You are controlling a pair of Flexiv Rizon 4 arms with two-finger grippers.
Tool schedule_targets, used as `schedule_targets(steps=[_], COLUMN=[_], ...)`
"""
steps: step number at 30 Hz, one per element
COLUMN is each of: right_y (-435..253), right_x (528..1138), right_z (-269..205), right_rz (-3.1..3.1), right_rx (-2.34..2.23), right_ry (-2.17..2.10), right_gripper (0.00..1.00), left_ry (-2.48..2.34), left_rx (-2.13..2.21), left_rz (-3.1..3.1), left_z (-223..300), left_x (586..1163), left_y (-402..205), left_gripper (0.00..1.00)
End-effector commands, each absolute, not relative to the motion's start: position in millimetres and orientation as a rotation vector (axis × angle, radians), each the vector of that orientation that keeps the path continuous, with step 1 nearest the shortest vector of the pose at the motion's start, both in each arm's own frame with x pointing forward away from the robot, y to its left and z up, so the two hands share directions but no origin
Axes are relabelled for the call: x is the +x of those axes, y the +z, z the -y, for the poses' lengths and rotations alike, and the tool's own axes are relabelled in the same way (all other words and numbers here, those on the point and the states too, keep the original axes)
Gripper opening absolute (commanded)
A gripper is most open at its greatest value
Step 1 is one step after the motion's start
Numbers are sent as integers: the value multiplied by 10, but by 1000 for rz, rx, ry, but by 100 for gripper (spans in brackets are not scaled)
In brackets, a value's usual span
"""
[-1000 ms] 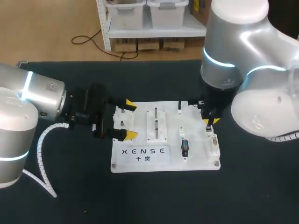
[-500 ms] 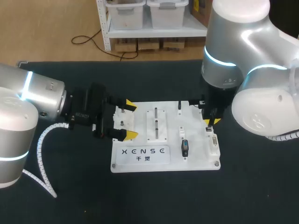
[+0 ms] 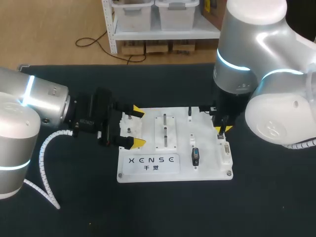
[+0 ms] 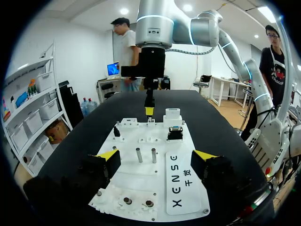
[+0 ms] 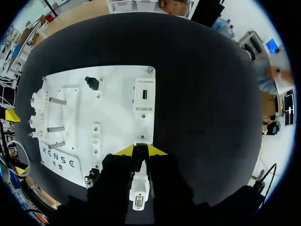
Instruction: Insert the Ethernet cable into its matching sockets.
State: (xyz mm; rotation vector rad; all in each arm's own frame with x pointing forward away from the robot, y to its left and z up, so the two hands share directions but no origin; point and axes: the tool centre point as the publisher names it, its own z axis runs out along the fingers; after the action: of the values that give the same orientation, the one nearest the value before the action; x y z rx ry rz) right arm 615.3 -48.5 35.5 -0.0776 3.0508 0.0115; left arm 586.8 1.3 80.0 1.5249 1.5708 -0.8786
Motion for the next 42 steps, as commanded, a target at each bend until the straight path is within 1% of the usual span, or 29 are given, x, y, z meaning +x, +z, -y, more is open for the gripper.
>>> schedule_targets(steps=[1,21,29,30,31,42], right_y=[311,65,110,146,189,189], right_x=[6152,6114,6158,6165,6175,6175], right_z=[508,512,537,539,540,540], right_rz=[-3051,-3086,-3059,-3049,-3034,-3034], right_rx=[-78,-71,-70,-73,-80,-80], right_ry=[7,-6,-12,-8,-5,-5], right_gripper=[0,0,0,18,100,100], left_ry=[-877,-877,-877,-877,-877,-877], left_rx=[1520,1520,1520,1520,1520,1520], left_rz=[-1564,-1564,-1564,-1564,-1564,-1564], left_z=[-23,-23,-23,-23,-23,-23], left_x=[5857,5857,5857,5857,5857,5857], left_y=[785,785,785,785,785,785], left_gripper=[100,100,100,100,100,100])
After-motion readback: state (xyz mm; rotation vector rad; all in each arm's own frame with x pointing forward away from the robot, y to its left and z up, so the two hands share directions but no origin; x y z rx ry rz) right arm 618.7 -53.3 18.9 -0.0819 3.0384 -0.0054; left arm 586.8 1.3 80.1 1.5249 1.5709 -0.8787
